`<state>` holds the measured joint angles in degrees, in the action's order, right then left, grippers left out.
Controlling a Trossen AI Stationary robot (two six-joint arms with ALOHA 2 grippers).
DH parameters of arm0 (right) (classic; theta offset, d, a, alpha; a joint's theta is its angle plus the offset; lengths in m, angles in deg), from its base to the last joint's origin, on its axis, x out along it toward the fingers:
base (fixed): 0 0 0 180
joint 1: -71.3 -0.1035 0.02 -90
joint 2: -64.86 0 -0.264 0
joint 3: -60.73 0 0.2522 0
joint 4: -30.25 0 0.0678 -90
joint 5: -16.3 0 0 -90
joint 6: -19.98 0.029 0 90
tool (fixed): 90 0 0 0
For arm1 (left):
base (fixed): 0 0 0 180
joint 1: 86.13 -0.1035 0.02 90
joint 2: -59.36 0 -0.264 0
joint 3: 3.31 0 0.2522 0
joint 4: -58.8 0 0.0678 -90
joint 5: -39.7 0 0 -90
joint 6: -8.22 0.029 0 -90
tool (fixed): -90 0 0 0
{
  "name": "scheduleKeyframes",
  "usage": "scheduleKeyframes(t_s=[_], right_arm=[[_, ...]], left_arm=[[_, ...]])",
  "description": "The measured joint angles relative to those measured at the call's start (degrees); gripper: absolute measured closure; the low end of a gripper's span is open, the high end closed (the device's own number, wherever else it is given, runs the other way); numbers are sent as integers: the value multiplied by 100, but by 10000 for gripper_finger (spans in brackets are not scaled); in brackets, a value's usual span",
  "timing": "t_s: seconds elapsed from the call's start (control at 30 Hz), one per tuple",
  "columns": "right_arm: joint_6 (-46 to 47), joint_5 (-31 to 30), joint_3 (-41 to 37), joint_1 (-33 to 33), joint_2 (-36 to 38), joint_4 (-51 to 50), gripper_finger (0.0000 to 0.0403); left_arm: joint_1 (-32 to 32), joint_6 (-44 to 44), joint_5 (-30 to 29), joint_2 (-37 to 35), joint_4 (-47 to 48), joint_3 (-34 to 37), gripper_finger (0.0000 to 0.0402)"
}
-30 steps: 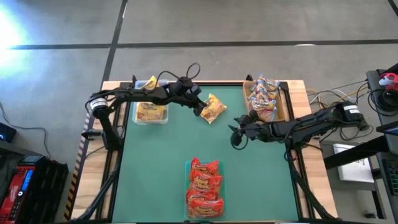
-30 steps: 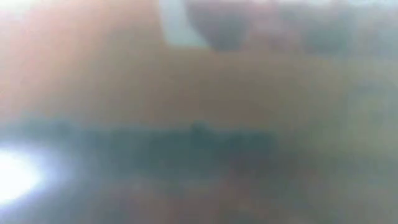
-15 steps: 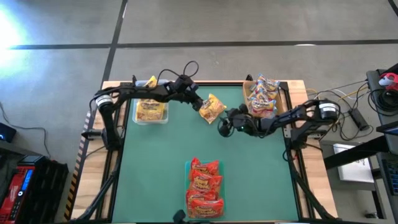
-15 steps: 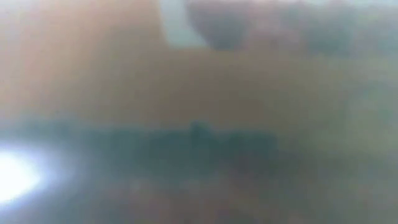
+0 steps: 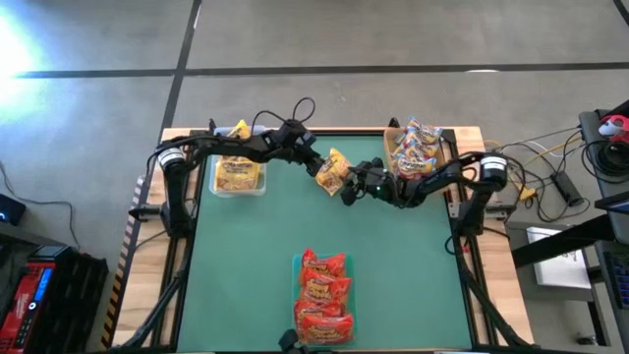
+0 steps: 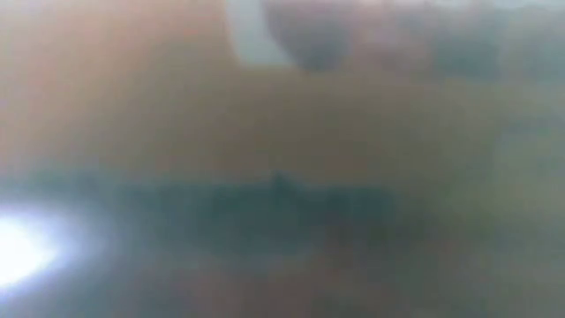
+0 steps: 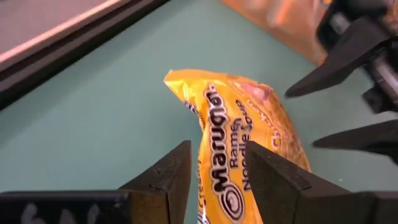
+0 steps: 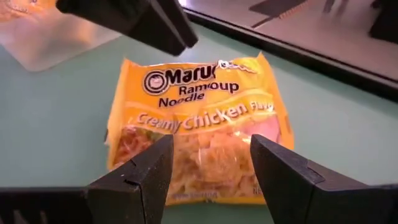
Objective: Sort Maruchan noodles
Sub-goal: Put the yellow noodle pack into the transparent bin
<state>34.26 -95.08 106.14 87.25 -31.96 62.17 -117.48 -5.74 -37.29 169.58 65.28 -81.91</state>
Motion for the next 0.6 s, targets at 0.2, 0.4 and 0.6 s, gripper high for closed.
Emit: scheduleKeyframes(t_s=[0.2,0.4,0.6], right_arm=[[110,482,104,242,-572,228,200],[160,617,108,247,-920,298,200],[109,611,112,247,-985,299,200]], left_arm=[[-45,16,1,3,-37,0,268],[-108,21,440,32,-24,0,268],[-110,-21,454,36,-59,0,268]])
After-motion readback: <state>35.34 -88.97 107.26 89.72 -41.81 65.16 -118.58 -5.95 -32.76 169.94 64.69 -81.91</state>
